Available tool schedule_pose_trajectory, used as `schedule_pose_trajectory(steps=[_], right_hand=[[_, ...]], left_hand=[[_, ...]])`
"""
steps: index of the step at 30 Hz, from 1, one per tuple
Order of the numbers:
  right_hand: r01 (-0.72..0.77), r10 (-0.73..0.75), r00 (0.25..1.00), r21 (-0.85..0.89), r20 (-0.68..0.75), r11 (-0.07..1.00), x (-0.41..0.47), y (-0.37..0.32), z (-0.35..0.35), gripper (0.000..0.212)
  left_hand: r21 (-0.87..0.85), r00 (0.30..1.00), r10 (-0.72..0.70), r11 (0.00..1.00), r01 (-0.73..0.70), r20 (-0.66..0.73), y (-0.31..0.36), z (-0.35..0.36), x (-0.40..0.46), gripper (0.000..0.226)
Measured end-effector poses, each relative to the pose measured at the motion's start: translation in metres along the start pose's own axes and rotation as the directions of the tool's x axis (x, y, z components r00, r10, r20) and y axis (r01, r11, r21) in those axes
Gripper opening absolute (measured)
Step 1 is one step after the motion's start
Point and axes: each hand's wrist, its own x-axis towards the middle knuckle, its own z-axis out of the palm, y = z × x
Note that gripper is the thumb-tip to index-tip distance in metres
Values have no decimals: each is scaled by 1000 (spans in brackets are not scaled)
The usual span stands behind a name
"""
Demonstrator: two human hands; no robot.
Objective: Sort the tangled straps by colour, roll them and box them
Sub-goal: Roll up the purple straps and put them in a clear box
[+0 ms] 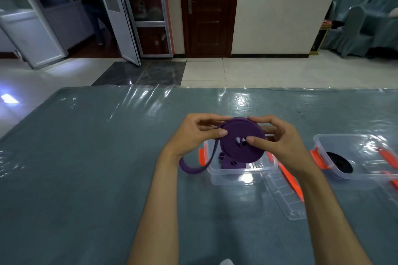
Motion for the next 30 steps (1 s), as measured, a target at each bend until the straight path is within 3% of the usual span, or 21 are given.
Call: schedule_pose_trajectory(steps=[5, 9, 12, 17, 21, 30], right_hand=[[-55, 54, 996, 14, 73, 998, 3, 2, 2, 58], [36, -36, 999, 10, -37, 999, -2, 2, 4, 54], [8, -2, 996, 73, -88, 997, -4, 8, 10, 54], [-133, 130, 989, 35, 77, 991, -2, 15, 7, 76], [-109, 112, 993, 57, -40, 992, -6, 17, 9, 70], [-134, 173, 965, 198, -197, 971, -12, 53, 20, 60]], left_hand=[[-10, 999, 4, 1000, -5, -44, -2, 5, 2, 22], [-105, 999, -28, 994, 30, 20, -5, 3, -1, 20], [-109, 1000, -31, 994, 31, -2, -6, 2, 1, 23], [-95, 997, -18, 995, 11, -69, -13, 4, 3, 21], [-173, 993, -105, 981, 93, -60, -31, 6, -12, 25], [-337, 903, -192, 940, 57, -384, -64, 44, -25, 23]])
